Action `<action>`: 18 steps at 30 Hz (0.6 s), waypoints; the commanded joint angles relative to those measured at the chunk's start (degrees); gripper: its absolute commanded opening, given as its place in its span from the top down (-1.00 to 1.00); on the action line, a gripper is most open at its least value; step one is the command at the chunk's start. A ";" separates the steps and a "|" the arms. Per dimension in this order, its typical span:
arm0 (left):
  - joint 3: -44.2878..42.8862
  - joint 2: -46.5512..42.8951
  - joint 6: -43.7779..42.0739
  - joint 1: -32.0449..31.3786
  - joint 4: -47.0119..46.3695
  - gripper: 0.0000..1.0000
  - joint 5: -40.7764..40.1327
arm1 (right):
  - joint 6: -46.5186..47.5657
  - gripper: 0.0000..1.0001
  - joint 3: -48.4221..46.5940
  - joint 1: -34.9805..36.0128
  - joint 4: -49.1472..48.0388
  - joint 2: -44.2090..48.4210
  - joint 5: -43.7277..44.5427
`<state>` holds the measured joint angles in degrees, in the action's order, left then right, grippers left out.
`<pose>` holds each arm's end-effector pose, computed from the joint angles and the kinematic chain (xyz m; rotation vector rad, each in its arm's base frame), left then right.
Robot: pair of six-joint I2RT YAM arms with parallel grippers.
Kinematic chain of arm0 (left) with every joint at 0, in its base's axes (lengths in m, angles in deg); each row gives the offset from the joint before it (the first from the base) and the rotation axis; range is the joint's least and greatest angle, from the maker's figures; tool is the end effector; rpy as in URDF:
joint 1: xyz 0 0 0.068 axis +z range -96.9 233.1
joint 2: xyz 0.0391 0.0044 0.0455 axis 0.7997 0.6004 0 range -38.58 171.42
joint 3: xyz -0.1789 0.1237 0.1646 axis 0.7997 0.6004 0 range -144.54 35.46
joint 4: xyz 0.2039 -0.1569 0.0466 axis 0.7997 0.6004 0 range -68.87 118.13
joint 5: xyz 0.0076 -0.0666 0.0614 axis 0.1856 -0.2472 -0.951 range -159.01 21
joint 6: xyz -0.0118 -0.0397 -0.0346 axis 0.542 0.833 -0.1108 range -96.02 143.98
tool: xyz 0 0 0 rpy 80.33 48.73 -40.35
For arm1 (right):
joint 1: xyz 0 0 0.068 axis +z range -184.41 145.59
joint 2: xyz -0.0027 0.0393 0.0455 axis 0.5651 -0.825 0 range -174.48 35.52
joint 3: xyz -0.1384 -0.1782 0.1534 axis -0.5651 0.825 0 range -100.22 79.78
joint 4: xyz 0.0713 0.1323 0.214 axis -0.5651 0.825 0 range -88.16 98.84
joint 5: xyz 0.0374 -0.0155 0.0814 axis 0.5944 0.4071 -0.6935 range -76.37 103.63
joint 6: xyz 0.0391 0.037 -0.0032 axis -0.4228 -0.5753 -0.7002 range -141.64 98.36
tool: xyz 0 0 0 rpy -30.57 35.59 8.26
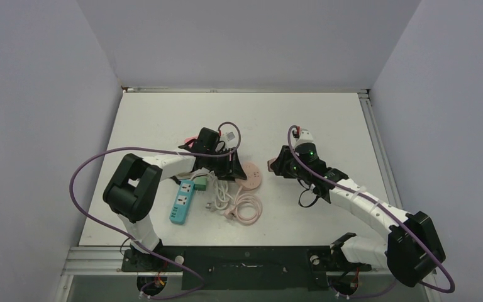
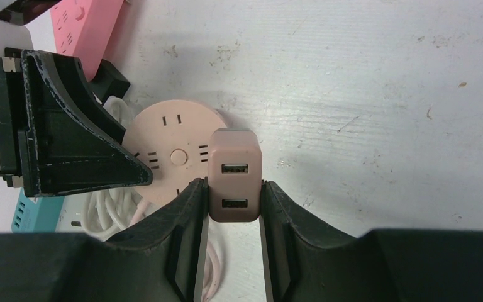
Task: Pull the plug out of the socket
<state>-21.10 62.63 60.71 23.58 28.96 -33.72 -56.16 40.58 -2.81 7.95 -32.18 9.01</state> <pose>0.2949 -0.1906 0.1612 0.1199 2.6804 -1.2056 0.2146 0.1356 0.2315 0.0097 2.2708 0.7268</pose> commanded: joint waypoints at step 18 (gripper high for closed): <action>-5.81 -14.31 -13.30 0.56 10.26 -0.56 -17.75 | 2.57 0.89 -0.59 4.38 -5.66 -0.61 -1.55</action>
<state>-24.46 55.33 51.95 23.58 37.66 -45.67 -55.07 41.72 -0.98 7.27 -31.13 8.49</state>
